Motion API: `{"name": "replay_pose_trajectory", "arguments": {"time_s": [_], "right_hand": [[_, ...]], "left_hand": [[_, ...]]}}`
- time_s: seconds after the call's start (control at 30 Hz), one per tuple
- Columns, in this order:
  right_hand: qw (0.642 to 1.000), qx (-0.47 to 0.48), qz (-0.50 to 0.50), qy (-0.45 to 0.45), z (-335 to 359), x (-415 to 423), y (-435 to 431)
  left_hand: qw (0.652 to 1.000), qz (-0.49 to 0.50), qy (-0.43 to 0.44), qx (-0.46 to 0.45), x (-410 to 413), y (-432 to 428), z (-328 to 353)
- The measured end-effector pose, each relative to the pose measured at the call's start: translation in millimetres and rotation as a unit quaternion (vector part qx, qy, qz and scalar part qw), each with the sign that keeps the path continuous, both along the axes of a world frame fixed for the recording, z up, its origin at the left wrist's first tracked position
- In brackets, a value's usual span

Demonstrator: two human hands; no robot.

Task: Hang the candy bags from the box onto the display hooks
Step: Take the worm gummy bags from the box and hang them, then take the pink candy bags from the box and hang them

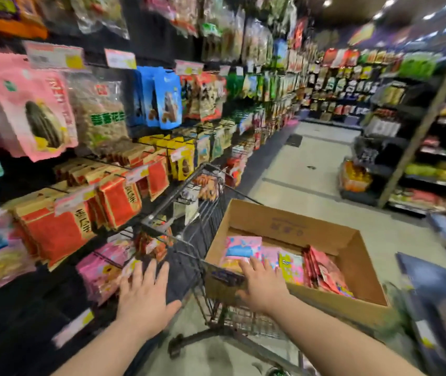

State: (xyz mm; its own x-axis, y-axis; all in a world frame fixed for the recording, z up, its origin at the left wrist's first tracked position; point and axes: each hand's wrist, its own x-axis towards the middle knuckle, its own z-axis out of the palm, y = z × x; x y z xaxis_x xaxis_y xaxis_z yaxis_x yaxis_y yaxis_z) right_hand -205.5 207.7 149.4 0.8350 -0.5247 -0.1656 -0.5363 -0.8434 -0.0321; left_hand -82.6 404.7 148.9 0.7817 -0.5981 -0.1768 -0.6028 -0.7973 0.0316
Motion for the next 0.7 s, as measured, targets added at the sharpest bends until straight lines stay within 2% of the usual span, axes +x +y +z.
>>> {"name": "replay_pose_trajectory", "arguments": {"time_s": [0.37, 0.57, 0.7], "right_hand": [[0.994, 0.029, -0.097, 0.047, -31.6, -83.3, -204.7], [0.990, 0.073, -0.106, 0.062, -52.0, -87.0, -259.6], [0.984, 0.122, -0.103, 0.077, -65.1, -66.2, -273.1]], "left_hand": [[0.996, -0.086, 0.036, 0.009, -42.7, -227.5, -22.8], [0.991, -0.088, 0.090, 0.034, -46.3, -277.3, -49.2], [0.991, -0.081, 0.095, 0.043, -29.6, -293.1, -64.8]]}}
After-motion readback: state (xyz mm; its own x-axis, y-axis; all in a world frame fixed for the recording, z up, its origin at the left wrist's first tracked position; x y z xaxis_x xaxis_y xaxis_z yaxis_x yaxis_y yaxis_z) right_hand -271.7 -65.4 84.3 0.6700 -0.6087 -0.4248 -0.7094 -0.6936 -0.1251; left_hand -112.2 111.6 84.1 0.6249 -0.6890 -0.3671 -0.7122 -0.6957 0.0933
